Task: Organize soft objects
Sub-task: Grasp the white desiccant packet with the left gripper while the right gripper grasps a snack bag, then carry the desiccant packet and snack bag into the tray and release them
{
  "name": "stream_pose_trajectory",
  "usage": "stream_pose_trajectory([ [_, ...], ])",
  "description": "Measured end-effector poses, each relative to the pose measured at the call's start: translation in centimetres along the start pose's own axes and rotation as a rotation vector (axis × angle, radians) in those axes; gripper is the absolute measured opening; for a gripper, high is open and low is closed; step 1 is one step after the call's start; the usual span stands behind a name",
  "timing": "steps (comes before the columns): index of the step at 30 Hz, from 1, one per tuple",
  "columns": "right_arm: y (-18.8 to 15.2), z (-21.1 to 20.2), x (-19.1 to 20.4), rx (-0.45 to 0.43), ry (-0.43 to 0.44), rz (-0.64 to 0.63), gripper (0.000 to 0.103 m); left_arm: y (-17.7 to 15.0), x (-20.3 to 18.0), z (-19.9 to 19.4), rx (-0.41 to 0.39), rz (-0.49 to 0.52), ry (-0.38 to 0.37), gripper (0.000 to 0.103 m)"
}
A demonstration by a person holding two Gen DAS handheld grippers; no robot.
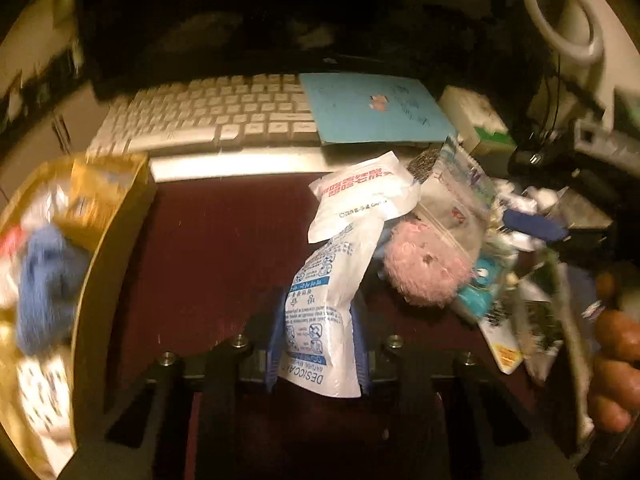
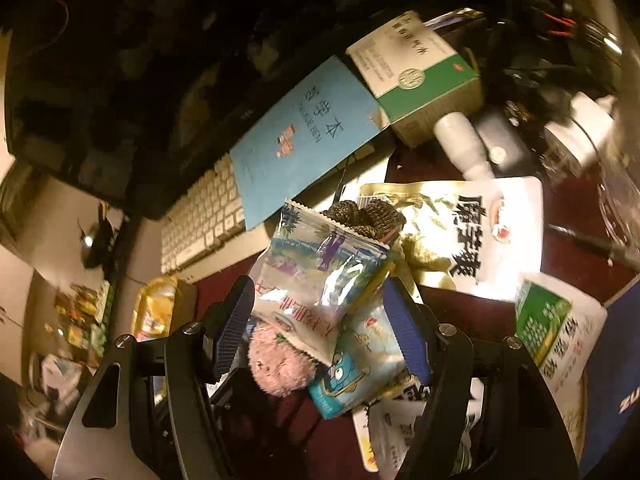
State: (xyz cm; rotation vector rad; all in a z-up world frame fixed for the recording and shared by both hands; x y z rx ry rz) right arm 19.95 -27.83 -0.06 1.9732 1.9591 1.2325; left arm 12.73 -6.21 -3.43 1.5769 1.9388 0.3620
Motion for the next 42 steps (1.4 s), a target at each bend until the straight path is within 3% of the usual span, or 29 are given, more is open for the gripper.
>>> stream_pose_trajectory([
  [7, 0.0, 2.9, 2.0, 0.054, -0.035, -0.089, 0.068, -1.9, 5.2, -3.2, -0.011, -0.241, -0.121, 0.027],
  [11, -0.1, 3.5, 2.0, 0.026, -0.05, -0.064, 0.068, -2.7, 5.9, -3.7, -0.039, -0.254, -0.158, 0.027],
  [16, -0.6, 3.6, 2.9, 0.013, -0.13, -0.116, 0.055, -3.0, 5.1, -3.8, -0.053, -0.214, -0.14, 0.027],
  [29, -4.2, 0.2, 1.2, -0.049, -0.061, -0.118, 0.054, -2.9, 5.6, -3.3, -0.035, -0.251, -0.174, 0.027],
  [33, -4.6, -0.7, 1.1, -0.099, 0.005, -0.103, 0.054, -2.9, 6.3, -3.4, -0.026, -0.285, -0.209, 0.027],
  [42, -4.8, -3.6, 4.4, -0.189, 0.128, -0.174, 0.054, -2.9, 6.8, -6.5, -0.066, -0.332, -0.251, 0.027],
])
Point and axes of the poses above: each gripper's, at about its wrist camera, not at the fingertips, and z roughly the way its jaws point, x to its left, y to its top, the point moved 1 cm from there along z, roughly the way its jaws point, and after that the axes turned 15 degrees about -z, right-handed, at the moved point
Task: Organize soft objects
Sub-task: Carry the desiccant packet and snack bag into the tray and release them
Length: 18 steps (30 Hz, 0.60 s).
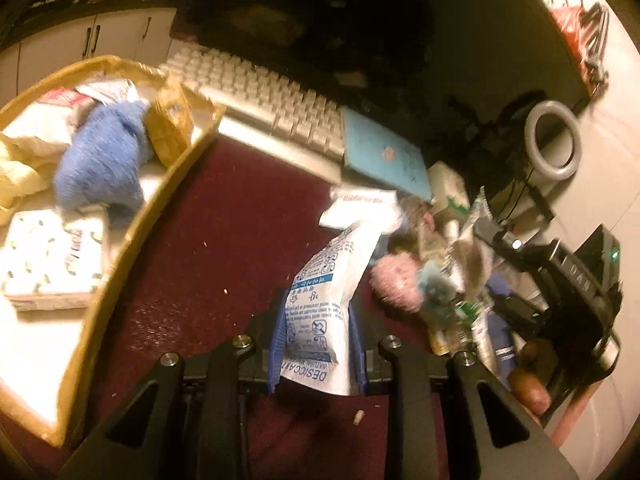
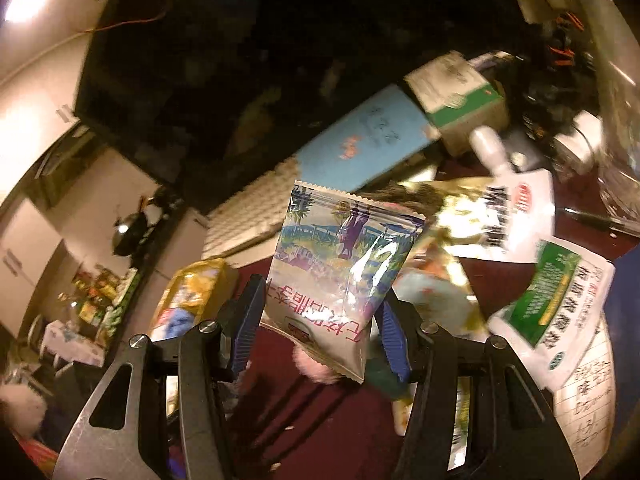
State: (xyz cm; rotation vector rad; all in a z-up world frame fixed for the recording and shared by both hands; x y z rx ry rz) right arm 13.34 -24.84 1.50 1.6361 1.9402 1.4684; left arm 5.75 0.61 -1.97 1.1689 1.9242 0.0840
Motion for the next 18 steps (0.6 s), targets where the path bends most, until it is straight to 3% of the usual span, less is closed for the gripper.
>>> stream_pose_trajectory([
  [3, 0.4, 0.2, 2.3, 0.0, 0.058, -0.06, 0.054, 0.7, -0.3, -2.4, -0.053, -0.005, -0.018, 0.027],
  [8, 0.1, 1.9, 7.2, 0.071, 0.162, -0.176, 0.054, 2.9, 1.2, -5.7, -0.13, -0.036, 0.054, 0.027],
  [13, -1.3, 5.9, 12.6, 0.203, 0.29, -0.256, 0.054, 4.9, 4.2, -8.3, -0.216, -0.073, 0.189, 0.027],
  [18, -3.5, 10.1, 18.0, 0.311, 0.342, -0.372, 0.054, 6.6, 8.0, -10.1, -0.272, -0.095, 0.354, 0.027],
])
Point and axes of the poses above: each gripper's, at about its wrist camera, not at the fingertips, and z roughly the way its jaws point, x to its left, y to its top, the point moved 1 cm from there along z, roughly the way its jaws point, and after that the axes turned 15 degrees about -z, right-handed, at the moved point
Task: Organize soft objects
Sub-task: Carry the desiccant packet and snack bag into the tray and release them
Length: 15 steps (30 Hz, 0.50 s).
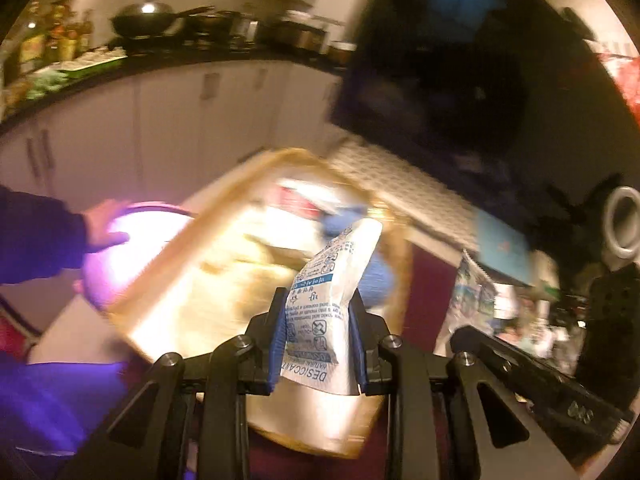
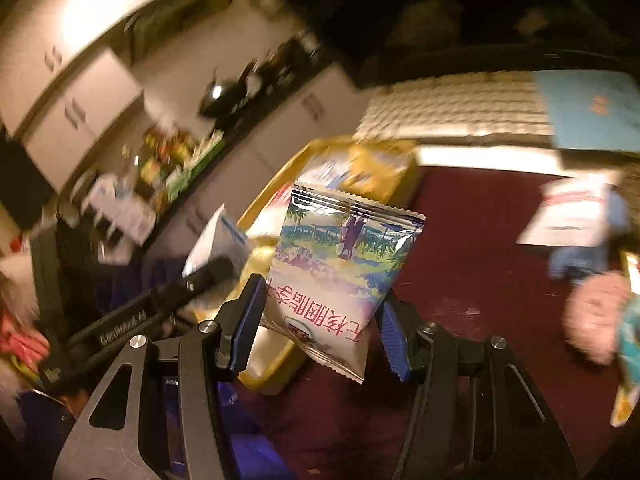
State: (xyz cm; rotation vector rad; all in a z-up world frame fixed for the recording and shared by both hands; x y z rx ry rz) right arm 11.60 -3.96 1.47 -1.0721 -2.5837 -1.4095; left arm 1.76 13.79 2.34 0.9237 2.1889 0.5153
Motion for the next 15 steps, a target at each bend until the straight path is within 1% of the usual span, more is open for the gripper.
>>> stream_pose_trajectory([
  [2, 0.3, 1.8, 0.9, 0.037, 0.003, -0.029, 0.054, 0.5, 1.3, 0.6, -0.002, -0.006, 0.032, 0.027],
  [3, 0.5, 2.8, 1.5, 0.056, 0.003, -0.049, 0.054, 0.6, 1.8, 0.9, 0.004, -0.013, 0.037, 0.027],
  [5, 0.7, 4.6, 2.4, 0.089, -0.013, -0.095, 0.054, 0.8, 2.7, 1.3, 0.013, -0.035, 0.015, 0.027],
  [8, 1.0, 6.3, 2.8, 0.123, -0.033, -0.124, 0.054, 1.0, 2.9, 1.6, 0.014, -0.025, 0.004, 0.027],
  [10, 1.1, 6.9, 3.1, 0.131, -0.033, -0.119, 0.054, 1.2, 2.7, 1.6, 0.014, -0.021, 0.005, 0.027],
  [12, 1.2, 7.2, 3.8, 0.128, -0.049, -0.147, 0.054, 1.3, 2.5, 1.9, 0.02, -0.013, 0.003, 0.028],
  [15, 0.9, 7.8, 4.0, 0.142, -0.055, -0.152, 0.054, 1.1, 2.5, 2.8, 0.051, -0.004, -0.025, 0.03],
])
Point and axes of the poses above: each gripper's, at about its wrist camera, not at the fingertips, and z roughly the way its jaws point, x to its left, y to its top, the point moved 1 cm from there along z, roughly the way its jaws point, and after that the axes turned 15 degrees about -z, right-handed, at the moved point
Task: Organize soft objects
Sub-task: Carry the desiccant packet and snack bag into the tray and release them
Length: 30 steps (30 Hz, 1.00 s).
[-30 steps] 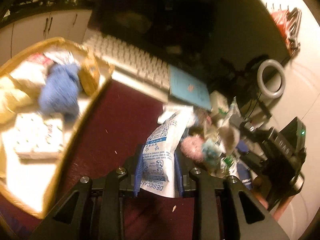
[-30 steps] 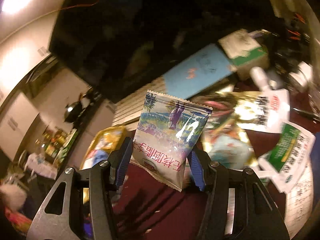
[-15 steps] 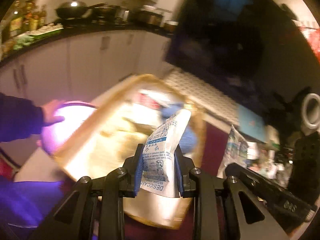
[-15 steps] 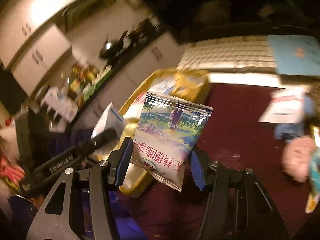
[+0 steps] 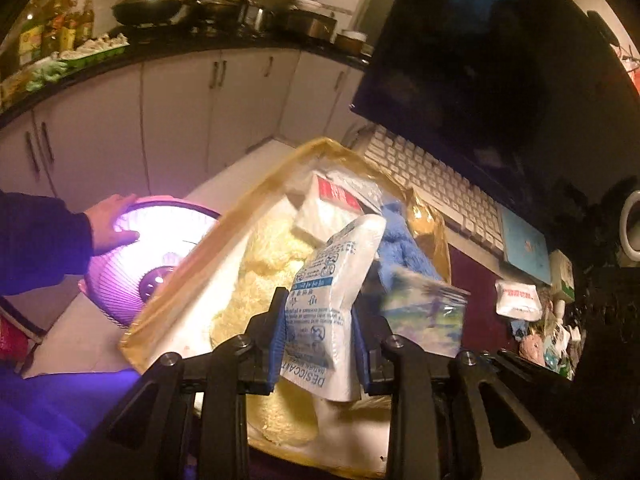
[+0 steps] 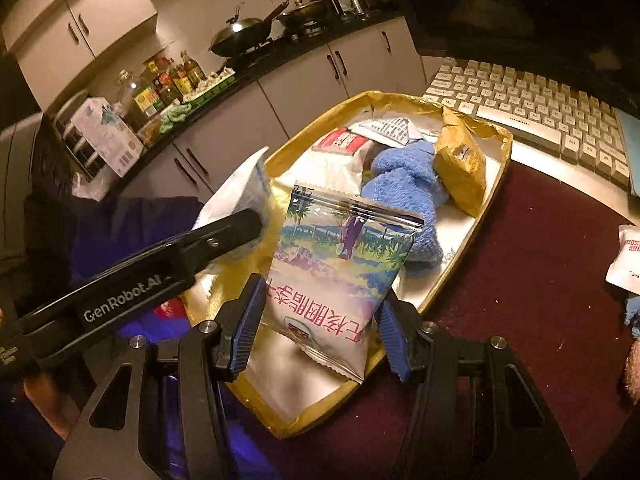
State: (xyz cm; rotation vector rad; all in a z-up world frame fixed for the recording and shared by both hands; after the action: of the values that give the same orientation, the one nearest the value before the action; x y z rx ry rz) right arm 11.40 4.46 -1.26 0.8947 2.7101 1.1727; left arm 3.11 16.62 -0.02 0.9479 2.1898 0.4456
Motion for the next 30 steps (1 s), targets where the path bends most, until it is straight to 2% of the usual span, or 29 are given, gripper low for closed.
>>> stream_pose_trajectory([
  [4, -1.0, 0.1, -0.5, -0.032, 0.042, 0.034, 0.055, -0.4, 0.8, 0.1, 0.044, -0.045, -0.08, 0.04],
  [7, -1.4, 0.0, -0.8, -0.041, 0.05, 0.043, 0.055, -0.3, 0.9, -0.7, 0.032, -0.066, -0.124, 0.045],
  [10, -1.7, -0.8, -1.4, -0.071, 0.079, 0.074, 0.055, -0.2, 0.8, -1.5, 0.017, -0.093, -0.184, 0.055],
  [12, -1.9, -1.7, -1.9, -0.092, 0.08, 0.098, 0.055, -0.1, 0.8, -2.1, -0.007, -0.111, -0.211, 0.055],
  [15, -2.3, -3.6, -2.8, -0.137, 0.104, 0.125, 0.055, -0.1, 0.2, -2.4, -0.003, -0.106, -0.241, 0.056],
  [20, -4.5, -6.9, -5.1, -0.171, 0.103, 0.185, 0.055, -2.0, -2.8, -2.0, 0.036, -0.039, -0.266, 0.056],
  [25, -7.5, -10.5, -8.8, -0.202, 0.052, 0.287, 0.055, -5.0, -7.4, -0.7, 0.118, 0.069, -0.296, 0.056],
  [30, -10.2, -14.0, -12.4, -0.233, -0.038, 0.376, 0.055, -7.5, -10.8, 0.7, 0.185, 0.143, -0.303, 0.056],
])
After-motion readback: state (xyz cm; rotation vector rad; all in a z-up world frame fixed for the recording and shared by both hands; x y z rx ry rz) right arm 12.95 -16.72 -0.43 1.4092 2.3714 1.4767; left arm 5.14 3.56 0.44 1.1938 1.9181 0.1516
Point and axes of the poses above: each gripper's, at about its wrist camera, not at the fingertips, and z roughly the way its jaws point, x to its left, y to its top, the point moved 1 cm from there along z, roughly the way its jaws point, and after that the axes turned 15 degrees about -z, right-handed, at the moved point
